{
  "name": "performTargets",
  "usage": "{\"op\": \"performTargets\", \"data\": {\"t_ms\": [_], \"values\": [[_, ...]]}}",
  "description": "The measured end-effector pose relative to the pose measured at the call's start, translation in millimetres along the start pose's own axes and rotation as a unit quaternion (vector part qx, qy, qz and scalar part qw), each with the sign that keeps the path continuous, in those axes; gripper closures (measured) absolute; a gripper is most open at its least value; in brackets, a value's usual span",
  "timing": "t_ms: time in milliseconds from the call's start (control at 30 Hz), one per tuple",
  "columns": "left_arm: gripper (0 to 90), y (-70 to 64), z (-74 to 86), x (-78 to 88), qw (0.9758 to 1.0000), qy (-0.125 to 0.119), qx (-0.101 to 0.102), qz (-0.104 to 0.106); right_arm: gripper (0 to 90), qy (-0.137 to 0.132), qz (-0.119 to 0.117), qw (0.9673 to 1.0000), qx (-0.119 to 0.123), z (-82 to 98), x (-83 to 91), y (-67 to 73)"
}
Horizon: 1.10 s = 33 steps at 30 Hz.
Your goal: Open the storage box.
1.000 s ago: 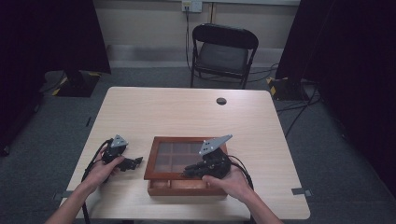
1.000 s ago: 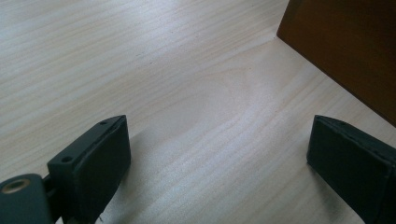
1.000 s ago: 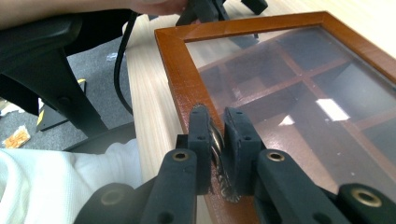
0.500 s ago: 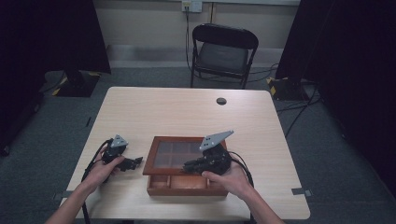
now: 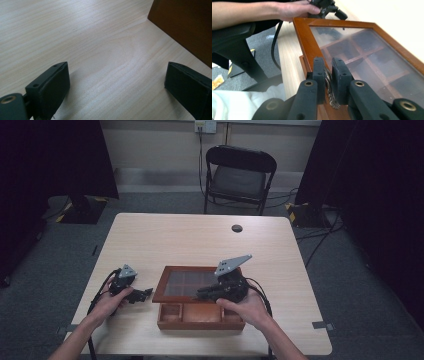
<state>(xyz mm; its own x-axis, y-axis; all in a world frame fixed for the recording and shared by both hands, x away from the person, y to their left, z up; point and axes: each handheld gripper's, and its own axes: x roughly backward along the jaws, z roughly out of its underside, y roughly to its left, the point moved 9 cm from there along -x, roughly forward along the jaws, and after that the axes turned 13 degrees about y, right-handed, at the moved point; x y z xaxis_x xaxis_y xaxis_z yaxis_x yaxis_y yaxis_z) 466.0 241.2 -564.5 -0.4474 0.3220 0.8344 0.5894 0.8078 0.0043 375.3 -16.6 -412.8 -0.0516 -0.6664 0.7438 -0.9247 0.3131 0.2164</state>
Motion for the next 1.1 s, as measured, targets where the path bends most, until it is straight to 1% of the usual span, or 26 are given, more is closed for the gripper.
{"op": "performTargets", "data": {"t_ms": [133,433,1067,1100], "values": [[5.5,-0.5,0.0,-0.1,1.0000,0.000,0.002,0.001,81.9,-0.002,0.002,1.0000,-0.002,-3.5,3.1,-1.5],[5.5,0.0,0.0,0.0,1.0000,0.000,0.000,0.000,82.0,0.001,0.001,1.0000,-0.002,-7.8,6.0,-3.6],[5.5,0.0,0.0,0.0,1.0000,0.000,0.000,0.000,82.1,-0.007,0.006,0.9999,-0.006,-16.1,12.6,-7.7],[5.5,-0.5,-0.5,-0.2,1.0000,-0.003,0.004,0.001,82.1,-0.007,0.005,0.9999,-0.005,-16.9,13.2,-8.1]]}}
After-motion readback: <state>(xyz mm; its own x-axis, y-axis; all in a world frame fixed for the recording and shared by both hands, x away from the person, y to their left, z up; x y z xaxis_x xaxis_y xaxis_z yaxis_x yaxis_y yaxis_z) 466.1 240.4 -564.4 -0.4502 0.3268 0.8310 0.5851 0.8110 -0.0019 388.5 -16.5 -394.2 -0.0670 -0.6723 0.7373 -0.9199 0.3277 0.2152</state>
